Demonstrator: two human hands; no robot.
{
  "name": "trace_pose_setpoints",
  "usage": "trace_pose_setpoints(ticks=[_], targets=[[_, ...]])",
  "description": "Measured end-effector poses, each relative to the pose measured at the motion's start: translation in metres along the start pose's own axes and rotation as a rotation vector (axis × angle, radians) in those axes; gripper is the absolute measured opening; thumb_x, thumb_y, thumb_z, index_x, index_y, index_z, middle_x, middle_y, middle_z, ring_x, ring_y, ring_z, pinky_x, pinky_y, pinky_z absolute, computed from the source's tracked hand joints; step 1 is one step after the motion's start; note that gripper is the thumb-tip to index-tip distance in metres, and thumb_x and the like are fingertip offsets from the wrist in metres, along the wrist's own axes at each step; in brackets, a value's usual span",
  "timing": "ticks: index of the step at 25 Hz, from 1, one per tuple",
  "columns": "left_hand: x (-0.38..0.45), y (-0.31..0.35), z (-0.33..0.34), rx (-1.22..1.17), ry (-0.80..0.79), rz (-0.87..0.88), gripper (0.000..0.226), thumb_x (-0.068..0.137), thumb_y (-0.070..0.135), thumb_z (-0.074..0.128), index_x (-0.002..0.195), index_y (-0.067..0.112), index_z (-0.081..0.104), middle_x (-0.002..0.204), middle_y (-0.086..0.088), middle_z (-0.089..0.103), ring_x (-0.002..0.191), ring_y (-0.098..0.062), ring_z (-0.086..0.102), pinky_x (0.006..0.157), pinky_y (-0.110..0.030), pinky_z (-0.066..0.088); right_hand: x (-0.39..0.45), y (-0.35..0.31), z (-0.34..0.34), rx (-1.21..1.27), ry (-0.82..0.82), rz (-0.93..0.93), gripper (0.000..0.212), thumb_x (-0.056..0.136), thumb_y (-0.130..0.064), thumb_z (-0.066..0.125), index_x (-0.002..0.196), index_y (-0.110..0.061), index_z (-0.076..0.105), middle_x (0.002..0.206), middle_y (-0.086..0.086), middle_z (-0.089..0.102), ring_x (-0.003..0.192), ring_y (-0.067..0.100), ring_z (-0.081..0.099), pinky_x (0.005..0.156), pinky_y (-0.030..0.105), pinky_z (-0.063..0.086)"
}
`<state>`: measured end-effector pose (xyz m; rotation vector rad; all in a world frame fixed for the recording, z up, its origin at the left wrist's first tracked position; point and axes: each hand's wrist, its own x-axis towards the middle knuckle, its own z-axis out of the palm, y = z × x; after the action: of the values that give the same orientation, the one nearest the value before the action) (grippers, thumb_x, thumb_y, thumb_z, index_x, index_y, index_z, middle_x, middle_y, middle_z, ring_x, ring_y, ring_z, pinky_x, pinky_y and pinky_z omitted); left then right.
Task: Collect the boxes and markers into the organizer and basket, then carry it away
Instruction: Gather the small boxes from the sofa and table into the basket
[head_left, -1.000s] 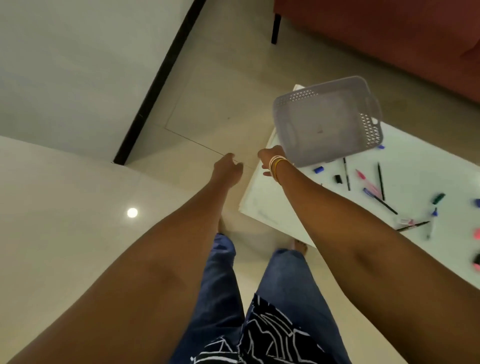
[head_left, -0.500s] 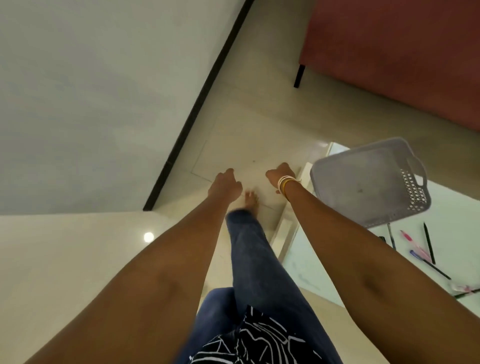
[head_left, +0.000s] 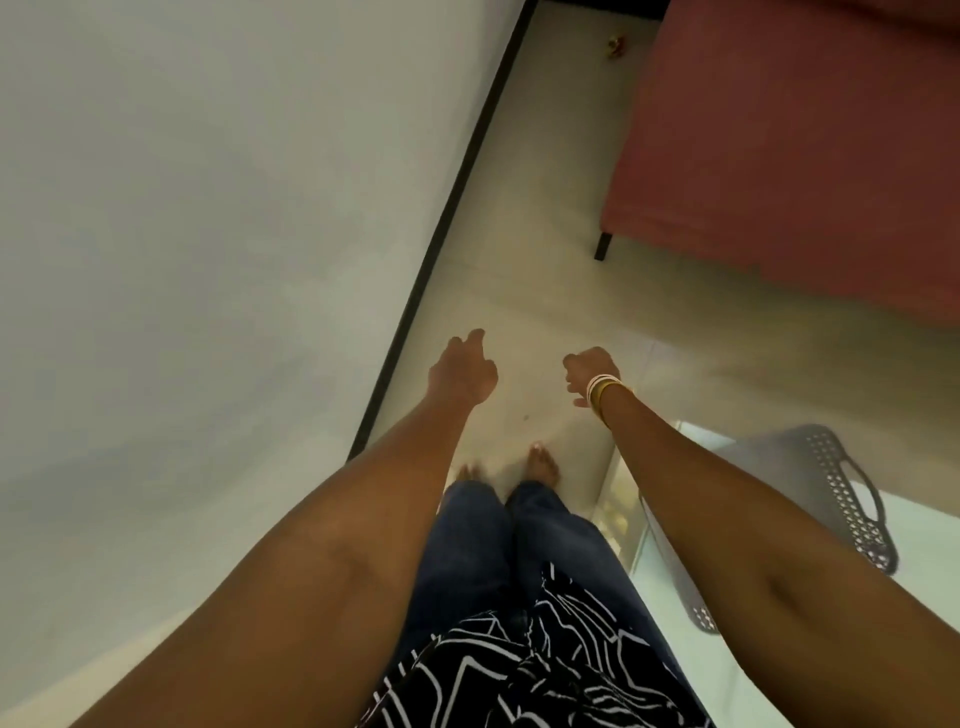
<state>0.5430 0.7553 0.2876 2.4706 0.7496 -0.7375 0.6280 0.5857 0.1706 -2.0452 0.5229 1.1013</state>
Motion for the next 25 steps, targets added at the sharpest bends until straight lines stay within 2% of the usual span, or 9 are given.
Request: trace_pose_setpoints(ticks=[3, 5, 8, 11, 15, 18, 20, 25], targets=[[0.046, 0.032, -0.033, 0.196, 0.133, 0.054, 0.049, 0.096, 0.024, 0.044, 0.143, 0.018, 0.032, 0.136, -0.012, 0.044, 0.125, -0.028, 0.045, 0.101, -0.044, 0.039, 0.02, -0.054, -0.021, 0.041, 0.018, 0.0, 0.06, 0.064, -0.036, 0.046, 0.113, -0.005, 0.063, 0.104, 0.015, 0.067, 0.105, 0.037, 0.066, 0.092, 0.051, 0.054], [0.083, 0.052, -0.048, 0.323, 0.2, 0.137, 0.049, 0.095, 0.024, 0.045, 0.141, 0.017, 0.033, 0.139, -0.012, 0.042, 0.128, -0.028, 0.042, 0.103, -0.047, 0.037, 0.032, -0.088, -0.037, 0.068, 0.04, 0.007, 0.056, 0.07, -0.032, 0.046, 0.116, -0.003, 0.06, 0.109, 0.017, 0.066, 0.105, 0.038, 0.065, 0.094, 0.051, 0.053], [0.145, 0.082, -0.075, 0.456, 0.171, 0.265, 0.051, 0.094, 0.025, 0.046, 0.142, 0.016, 0.032, 0.146, -0.015, 0.037, 0.135, -0.031, 0.037, 0.107, -0.052, 0.033, 0.059, -0.132, -0.058, 0.161, 0.084, 0.018, 0.053, 0.077, -0.029, 0.045, 0.123, -0.004, 0.055, 0.121, 0.022, 0.063, 0.108, 0.039, 0.062, 0.096, 0.051, 0.052], [0.184, 0.115, -0.091, 0.551, 0.117, 0.364, 0.05, 0.093, 0.025, 0.047, 0.14, 0.015, 0.034, 0.144, -0.015, 0.037, 0.133, -0.031, 0.038, 0.106, -0.053, 0.033, 0.081, -0.158, -0.081, 0.227, 0.099, 0.049, 0.055, 0.076, -0.033, 0.045, 0.123, -0.005, 0.054, 0.121, 0.022, 0.063, 0.109, 0.038, 0.063, 0.096, 0.052, 0.051], [0.22, 0.17, -0.093, 0.62, 0.06, 0.464, 0.047, 0.091, 0.023, 0.047, 0.137, 0.015, 0.037, 0.14, -0.014, 0.039, 0.127, -0.029, 0.04, 0.101, -0.048, 0.037, 0.109, -0.163, -0.117, 0.304, 0.103, 0.095, 0.059, 0.076, -0.04, 0.044, 0.119, -0.001, 0.056, 0.117, 0.023, 0.065, 0.106, 0.04, 0.064, 0.095, 0.053, 0.052], [0.237, 0.222, -0.079, 0.682, -0.002, 0.531, 0.047, 0.091, 0.022, 0.045, 0.137, 0.015, 0.036, 0.137, -0.013, 0.04, 0.125, -0.028, 0.04, 0.099, -0.047, 0.036, 0.127, -0.155, -0.156, 0.366, 0.104, 0.128, 0.064, 0.083, -0.047, 0.044, 0.127, -0.002, 0.052, 0.125, 0.022, 0.062, 0.111, 0.04, 0.061, 0.098, 0.053, 0.05], [0.244, 0.267, -0.064, 0.715, -0.025, 0.583, 0.048, 0.092, 0.023, 0.044, 0.138, 0.014, 0.035, 0.137, -0.013, 0.039, 0.126, -0.028, 0.039, 0.099, -0.048, 0.036, 0.142, -0.141, -0.193, 0.387, 0.119, 0.155, 0.062, 0.089, -0.048, 0.043, 0.13, -0.002, 0.05, 0.13, 0.021, 0.059, 0.118, 0.039, 0.058, 0.103, 0.052, 0.046], [0.25, 0.396, -0.024, 0.664, -0.093, 0.622, 0.049, 0.092, 0.026, 0.047, 0.138, 0.013, 0.038, 0.14, -0.015, 0.04, 0.132, -0.031, 0.037, 0.105, -0.053, 0.034, 0.17, -0.098, -0.294, 0.531, 0.163, 0.225, 0.063, 0.086, -0.047, 0.045, 0.133, -0.005, 0.05, 0.134, 0.02, 0.057, 0.122, 0.037, 0.056, 0.105, 0.052, 0.045]])
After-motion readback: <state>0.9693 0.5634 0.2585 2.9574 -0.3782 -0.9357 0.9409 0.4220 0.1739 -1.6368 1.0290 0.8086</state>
